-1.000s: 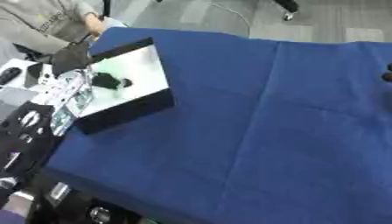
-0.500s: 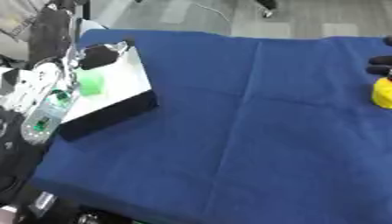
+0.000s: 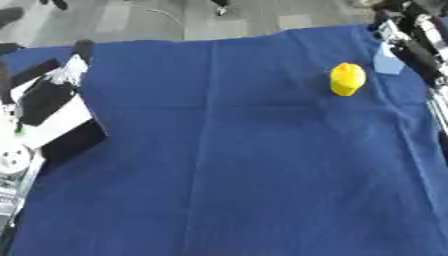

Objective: Pick up the objects with one hand, pass them to the other hand, and then place them into the box on the other side of the table.

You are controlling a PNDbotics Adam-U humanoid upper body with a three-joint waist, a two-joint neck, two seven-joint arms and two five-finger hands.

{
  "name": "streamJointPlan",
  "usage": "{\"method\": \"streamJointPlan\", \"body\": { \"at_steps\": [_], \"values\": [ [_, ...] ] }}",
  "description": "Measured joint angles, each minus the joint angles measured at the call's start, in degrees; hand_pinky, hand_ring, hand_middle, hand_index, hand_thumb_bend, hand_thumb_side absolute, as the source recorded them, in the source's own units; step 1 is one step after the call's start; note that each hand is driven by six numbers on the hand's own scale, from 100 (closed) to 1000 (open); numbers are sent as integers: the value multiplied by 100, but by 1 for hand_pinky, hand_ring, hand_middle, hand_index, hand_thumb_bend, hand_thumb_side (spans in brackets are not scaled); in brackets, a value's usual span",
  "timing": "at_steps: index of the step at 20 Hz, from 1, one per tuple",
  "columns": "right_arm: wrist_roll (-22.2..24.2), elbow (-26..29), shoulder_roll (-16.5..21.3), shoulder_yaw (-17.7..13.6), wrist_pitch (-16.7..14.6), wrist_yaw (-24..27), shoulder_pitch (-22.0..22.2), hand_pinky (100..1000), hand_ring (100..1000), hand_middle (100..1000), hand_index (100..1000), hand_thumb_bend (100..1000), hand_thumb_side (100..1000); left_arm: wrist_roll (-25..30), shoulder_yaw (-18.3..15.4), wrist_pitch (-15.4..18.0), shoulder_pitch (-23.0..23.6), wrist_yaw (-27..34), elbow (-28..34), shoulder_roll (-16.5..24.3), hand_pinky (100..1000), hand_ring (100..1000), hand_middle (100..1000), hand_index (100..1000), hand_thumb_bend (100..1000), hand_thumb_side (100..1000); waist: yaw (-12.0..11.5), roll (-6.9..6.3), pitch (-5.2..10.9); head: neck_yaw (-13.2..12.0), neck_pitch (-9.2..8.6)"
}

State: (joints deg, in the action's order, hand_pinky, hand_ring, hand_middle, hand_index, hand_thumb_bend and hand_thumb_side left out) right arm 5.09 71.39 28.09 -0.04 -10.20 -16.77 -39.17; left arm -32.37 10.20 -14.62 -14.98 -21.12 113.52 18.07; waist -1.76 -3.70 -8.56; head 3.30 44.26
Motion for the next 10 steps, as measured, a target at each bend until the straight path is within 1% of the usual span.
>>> {"method": "streamJointPlan", "body": {
  "at_steps": [2, 5, 7, 10],
  "values": [
    [-32, -609, 193, 63, -186, -401, -249, 769, 762, 842, 952, 100, 666, -53, 155, 124, -49, 65, 0, -308, 744, 891, 743, 791, 578, 531, -53, 0, 0, 123, 0],
    [94, -1328, 307, 158, -550, -1139, -488, 789, 774, 844, 956, 100, 640, -70, 330, 228, -67, 109, 0, -587, 744, 889, 741, 791, 574, 535, -68, 0, 0, 215, 0],
    [277, -1603, 307, 199, -799, -1581, -531, 800, 776, 834, 959, 100, 630, -43, 395, 259, -68, 120, 0, -647, 745, 889, 741, 791, 572, 537, -68, 0, -2, 248, 0],
    [667, -1707, 302, 300, -1181, -2171, -531, 813, 772, 823, 960, 100, 634, -1, 444, 274, -68, 118, 0, -662, 745, 888, 740, 792, 570, 538, -64, 0, -2, 267, 0]
  ]
}}
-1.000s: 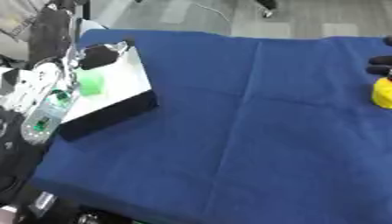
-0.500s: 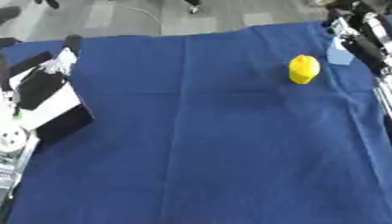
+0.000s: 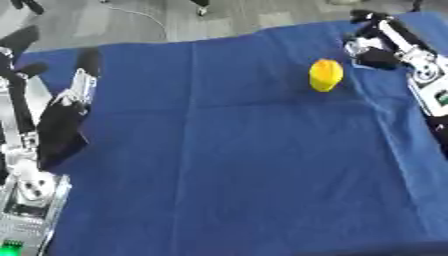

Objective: Pick up the objects with one hand, pass them to the other hand, and then place them into the box on the other side of the table.

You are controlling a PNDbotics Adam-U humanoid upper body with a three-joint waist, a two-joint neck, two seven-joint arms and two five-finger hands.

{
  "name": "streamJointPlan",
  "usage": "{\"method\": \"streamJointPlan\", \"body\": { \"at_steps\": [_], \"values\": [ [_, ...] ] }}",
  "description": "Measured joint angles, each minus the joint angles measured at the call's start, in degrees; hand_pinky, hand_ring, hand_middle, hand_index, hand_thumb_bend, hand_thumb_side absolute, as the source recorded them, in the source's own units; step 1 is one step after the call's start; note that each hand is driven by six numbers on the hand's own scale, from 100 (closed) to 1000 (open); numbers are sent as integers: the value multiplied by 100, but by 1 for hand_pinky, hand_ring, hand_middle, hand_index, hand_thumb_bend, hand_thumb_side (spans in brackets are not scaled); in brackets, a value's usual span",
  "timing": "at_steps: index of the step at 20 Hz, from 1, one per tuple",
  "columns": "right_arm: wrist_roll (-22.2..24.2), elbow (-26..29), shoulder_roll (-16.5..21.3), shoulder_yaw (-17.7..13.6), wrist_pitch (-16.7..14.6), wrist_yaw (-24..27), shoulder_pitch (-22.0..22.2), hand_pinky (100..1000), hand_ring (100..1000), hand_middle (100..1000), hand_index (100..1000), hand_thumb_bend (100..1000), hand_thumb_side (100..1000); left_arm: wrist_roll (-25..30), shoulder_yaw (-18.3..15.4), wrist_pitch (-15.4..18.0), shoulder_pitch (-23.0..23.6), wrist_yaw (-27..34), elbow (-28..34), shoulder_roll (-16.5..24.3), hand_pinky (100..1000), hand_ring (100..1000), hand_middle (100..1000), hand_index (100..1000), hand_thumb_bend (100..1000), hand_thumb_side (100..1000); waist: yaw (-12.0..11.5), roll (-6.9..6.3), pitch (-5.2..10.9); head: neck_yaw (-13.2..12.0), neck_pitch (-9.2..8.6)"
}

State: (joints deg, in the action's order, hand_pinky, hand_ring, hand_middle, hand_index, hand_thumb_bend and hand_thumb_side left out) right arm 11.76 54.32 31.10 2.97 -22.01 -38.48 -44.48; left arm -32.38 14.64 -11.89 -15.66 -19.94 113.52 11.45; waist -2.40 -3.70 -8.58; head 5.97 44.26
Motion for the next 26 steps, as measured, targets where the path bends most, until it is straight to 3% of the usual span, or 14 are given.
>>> {"method": "streamJointPlan", "body": {
  "at_steps": [6, 7, 8, 9, 10, 13, 16, 18, 21, 24, 26],
  "values": [
    [645, 121, -12, 128, -474, -667, 0, 823, 764, 808, 956, 100, 605, 73, 25, -30, 1, -29, 0, -2, 745, 886, 738, 793, 566, 540, 23, 0, 0, 20, 0],
    [699, 140, -15, 139, -507, -741, 0, 821, 759, 798, 952, 100, 524, 86, 36, -32, 2, -35, 0, -2, 745, 886, 738, 793, 565, 541, 23, 0, 0, 22, 0],
    [733, 148, -19, 140, -528, -801, 0, 821, 759, 799, 952, 100, 564, 96, 39, -33, 2, -38, 0, -7, 745, 886, 738, 793, 565, 541, 23, 0, 0, 23, 0],
    [755, 148, -25, 141, -546, -855, 0, 822, 760, 799, 952, 100, 516, 105, 40, -36, 2, -43, 0, -21, 745, 886, 737, 793, 564, 541, 23, 0, 0, 23, 0],
    [764, 146, -35, 142, -557, -914, 0, 822, 759, 798, 949, 100, 436, 116, 40, -39, 3, -48, 0, -39, 745, 886, 737, 793, 563, 542, 23, 0, 0, 23, 0],
    [666, 50, -62, 139, -556, -1196, -18, 824, 765, 809, 950, 105, 322, 132, 55, -49, 4, -59, 0, -48, 745, 884, 735, 793, 562, 542, 23, 0, 0, 24, 0],
    [241, -105, -112, 103, -432, -1619, -38, 818, 753, 786, 932, 123, 269, 145, 75, -63, 4, -81, 0, -50, 745, 884, 735, 794, 560, 543, 14, 0, 0, 27, 0],
    [-90, -239, -159, 84, -345, -1891, -40, 806, 729, 736, 887, 133, 215, 154, 76, -73, 4, -88, 0, -51, 745, 884, 735, 794, 559, 542, 0, 0, 0, 31, 0],
    [-590, -380, -222, 61, -262, -2187, -44, 776, 659, 571, 704, 155, 104, 153, 78, -76, 5, -100, 0, -61, 745, 883, 734, 794, 558, 542, -4, 0, -3, 33, 0],
    [-1137, -418, -279, 48, -176, -2360, -55, 750, 614, 500, 524, 124, 100, 153, 81, -76, 5, -100, 0, -95, 745, 882, 733, 794, 557, 543, -7, 0, -4, 33, 0],
    [-1512, -416, -313, 41, -114, -2408, -55, 738, 602, 486, 455, 100, 100, 152, 92, -76, 5, -100, 0, -96, 744, 882, 733, 794, 557, 541, -7, 0, -4, 34, 0]
  ]
}}
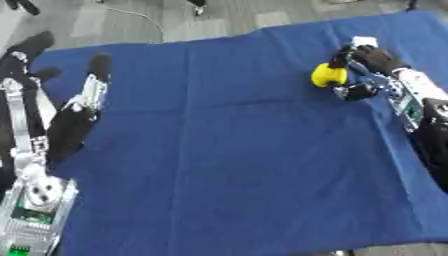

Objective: Pick up the objects with one hand, pass them to the other hand, and then place them into the box on the other side of the table.

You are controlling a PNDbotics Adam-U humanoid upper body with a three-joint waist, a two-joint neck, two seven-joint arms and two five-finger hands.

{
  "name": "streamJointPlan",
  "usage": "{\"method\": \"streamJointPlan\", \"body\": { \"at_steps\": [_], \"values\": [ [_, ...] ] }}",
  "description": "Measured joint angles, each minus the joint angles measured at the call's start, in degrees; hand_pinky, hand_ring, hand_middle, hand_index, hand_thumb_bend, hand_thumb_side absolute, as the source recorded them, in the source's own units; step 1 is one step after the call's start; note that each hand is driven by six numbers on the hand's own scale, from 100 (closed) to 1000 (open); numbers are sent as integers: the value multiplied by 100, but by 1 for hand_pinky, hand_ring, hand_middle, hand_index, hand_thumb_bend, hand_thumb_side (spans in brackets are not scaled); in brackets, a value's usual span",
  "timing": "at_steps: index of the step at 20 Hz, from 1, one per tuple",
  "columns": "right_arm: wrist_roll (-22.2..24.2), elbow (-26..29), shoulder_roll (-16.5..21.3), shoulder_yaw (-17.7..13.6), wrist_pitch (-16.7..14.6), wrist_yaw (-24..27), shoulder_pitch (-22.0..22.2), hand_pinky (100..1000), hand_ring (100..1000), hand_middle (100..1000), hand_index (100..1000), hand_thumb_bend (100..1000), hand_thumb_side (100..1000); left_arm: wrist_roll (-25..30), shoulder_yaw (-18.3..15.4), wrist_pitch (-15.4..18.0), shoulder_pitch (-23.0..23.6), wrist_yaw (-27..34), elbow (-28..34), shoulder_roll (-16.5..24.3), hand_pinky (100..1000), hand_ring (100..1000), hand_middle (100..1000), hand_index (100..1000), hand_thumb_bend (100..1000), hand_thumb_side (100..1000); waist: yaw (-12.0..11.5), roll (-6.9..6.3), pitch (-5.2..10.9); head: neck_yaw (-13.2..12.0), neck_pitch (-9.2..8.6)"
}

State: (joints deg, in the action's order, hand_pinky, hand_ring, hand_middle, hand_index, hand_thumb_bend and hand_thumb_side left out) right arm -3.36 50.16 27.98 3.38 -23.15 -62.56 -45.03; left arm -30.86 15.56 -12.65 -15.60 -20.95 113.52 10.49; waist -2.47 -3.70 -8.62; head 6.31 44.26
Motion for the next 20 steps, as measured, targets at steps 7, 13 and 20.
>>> {"method": "streamJointPlan", "body": {
  "at_steps": [7, 13, 20],
  "values": [
    [-1003, 768, -112, -152, 385, 567, 102, 690, 572, 470, 393, 100, 100, -12, 2, -143, 76, -53, 0, 0, 745, 880, 730, 786, 546, 552, 43, 0, -1, -95, 0],
    [-925, 2802, -746, -77, 965, 2295, 513, 659, 557, 459, 390, 100, 169, 166, 101, -537, 154, -416, -61, -5, 744, 886, 735, 792, 521, 506, 160, 19, -1, -564, 0],
    [82, 4502, -1544, 534, 1550, 4344, 922, 639, 536, 444, 383, 100, 271, 83, 552, -460, -268, -325, -709, -126, 746, 894, 746, 801, 520, 415, 245, 83, -2, -1070, 0]
  ]
}}
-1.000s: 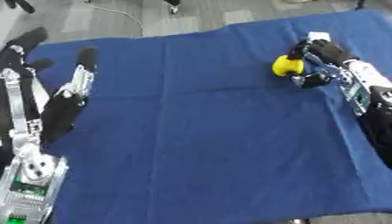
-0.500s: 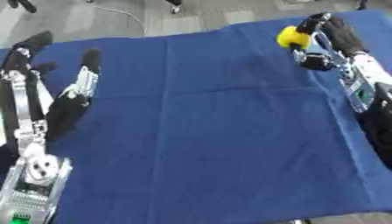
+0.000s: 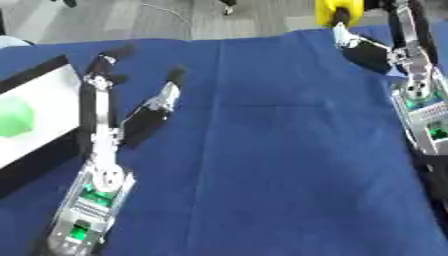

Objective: Pick up the objects with one hand, pass them to the other hand, and then place them into the box on the other side of the table.

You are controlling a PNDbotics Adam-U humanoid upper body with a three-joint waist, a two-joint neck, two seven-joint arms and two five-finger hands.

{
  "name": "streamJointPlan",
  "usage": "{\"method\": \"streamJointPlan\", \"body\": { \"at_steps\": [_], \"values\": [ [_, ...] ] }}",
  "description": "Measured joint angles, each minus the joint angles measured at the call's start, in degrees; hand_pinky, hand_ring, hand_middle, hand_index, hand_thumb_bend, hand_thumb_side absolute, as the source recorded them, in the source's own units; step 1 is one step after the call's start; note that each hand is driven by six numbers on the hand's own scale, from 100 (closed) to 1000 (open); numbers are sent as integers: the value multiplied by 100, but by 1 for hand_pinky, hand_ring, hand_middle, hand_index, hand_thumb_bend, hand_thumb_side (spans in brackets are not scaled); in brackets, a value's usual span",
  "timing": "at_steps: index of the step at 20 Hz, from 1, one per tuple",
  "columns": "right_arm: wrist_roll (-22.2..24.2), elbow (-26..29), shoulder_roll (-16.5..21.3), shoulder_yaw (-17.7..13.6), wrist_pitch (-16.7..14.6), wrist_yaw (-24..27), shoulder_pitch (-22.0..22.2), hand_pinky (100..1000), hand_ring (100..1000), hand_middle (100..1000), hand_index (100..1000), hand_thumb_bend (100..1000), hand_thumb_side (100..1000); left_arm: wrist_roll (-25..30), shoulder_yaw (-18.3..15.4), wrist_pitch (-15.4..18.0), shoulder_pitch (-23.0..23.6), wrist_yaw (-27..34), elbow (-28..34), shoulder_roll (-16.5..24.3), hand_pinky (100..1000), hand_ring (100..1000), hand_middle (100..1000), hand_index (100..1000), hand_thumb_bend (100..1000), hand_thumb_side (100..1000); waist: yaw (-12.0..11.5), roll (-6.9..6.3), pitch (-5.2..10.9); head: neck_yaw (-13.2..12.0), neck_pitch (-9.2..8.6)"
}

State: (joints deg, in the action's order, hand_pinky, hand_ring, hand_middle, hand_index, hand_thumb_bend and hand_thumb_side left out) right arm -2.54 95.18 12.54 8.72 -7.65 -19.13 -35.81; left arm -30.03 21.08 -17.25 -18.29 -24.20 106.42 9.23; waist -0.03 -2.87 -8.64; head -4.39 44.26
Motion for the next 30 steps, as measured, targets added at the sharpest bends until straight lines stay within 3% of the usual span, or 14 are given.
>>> {"method": "streamJointPlan", "body": {
  "at_steps": [1, 2, 12, 23, 30],
  "values": [
    [97, 109, -71, 89, 48, 176, 28, 634, 531, 439, 378, 100, 290, 21, 73, 23, -91, -20, -93, -22, 747, 891, 744, 802, 568, 407, 0, 13, 0, -53, 0],
    [173, 193, -126, 168, 91, 328, 54, 632, 528, 437, 376, 100, 302, 53, 150, 47, -186, -63, -165, -31, 747, 889, 743, 802, 533, 392, 0, 16, 0, -99, 0],
    [483, 244, -265, 591, 464, 1546, 107, 618, 511, 422, 349, 100, 378, 589, 611, 41, -797, -900, -16, -72, 751, 868, 740, 814, 575, 309, -5, 22, -50, -207, 0],
    [878, 169, -263, 803, 636, 2103, 104, 615, 509, 423, 352, 100, 423, 1313, 777, -4, -1020, -2238, 380, -10, 771, 837, 740, 824, 550, 111, -11, 22, -57, -198, 0],
    [1024, 159, -258, 834, 750, 2346, 98, 616, 509, 425, 353, 100, 439, 1930, 805, -163, -1139, -3132, 677, 87, 777, 823, 736, 816, 436, 100, -5, 22, -63, -198, 0]
  ]
}}
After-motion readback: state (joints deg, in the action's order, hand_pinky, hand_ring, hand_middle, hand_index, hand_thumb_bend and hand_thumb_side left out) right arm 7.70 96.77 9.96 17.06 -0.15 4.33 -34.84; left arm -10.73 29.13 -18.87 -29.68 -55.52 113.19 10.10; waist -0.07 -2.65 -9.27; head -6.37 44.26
